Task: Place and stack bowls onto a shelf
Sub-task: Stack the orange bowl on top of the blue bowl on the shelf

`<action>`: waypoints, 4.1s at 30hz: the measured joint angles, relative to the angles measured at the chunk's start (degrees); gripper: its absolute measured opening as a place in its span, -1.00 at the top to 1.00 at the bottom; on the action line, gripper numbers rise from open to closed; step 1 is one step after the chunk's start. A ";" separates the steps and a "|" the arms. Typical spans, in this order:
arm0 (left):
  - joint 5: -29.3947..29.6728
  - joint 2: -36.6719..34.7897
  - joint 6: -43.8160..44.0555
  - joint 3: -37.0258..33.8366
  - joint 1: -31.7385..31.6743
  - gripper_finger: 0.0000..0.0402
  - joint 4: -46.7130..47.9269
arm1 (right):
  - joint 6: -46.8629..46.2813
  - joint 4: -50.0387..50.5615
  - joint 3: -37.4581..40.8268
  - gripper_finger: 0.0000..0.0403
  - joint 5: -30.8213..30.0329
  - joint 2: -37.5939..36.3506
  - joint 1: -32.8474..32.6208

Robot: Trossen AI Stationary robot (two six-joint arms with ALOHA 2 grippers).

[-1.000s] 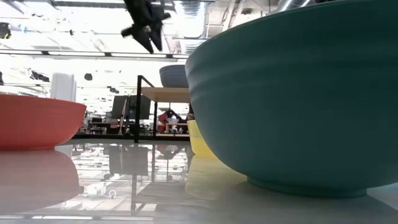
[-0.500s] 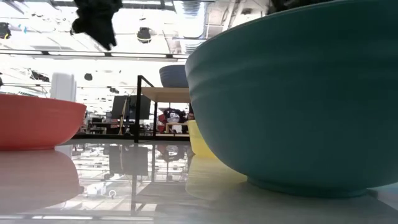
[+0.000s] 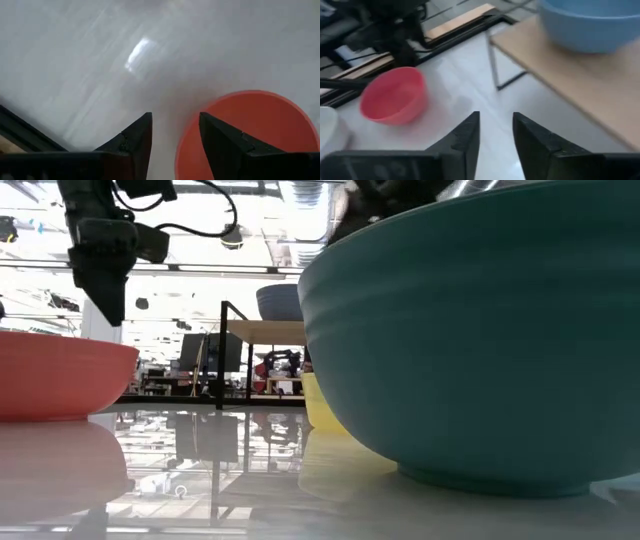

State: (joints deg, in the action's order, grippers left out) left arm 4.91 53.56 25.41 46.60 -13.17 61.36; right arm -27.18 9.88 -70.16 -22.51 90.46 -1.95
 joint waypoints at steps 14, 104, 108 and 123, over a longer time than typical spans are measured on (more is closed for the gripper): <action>1.29 -1.24 -0.96 0.60 -0.04 0.27 3.83 | -5.46 0.54 -28.90 -0.16 6.89 27.90 -0.60; 11.60 2.39 -24.13 13.98 -0.25 1.00 -24.17 | 18.20 38.70 -62.48 -0.07 -11.73 30.05 -0.45; 11.26 5.81 -28.92 19.24 -4.27 1.00 -23.59 | 17.07 37.68 -63.42 -0.29 -12.31 27.25 0.90; 2.10 23.58 -37.15 36.58 -24.54 1.00 -29.68 | 5.18 49.27 -63.60 -0.31 -16.45 16.24 10.08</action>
State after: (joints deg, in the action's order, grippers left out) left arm 7.01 77.14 -11.75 83.18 -37.71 31.68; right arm -22.00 59.15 -133.75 -38.96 106.70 8.13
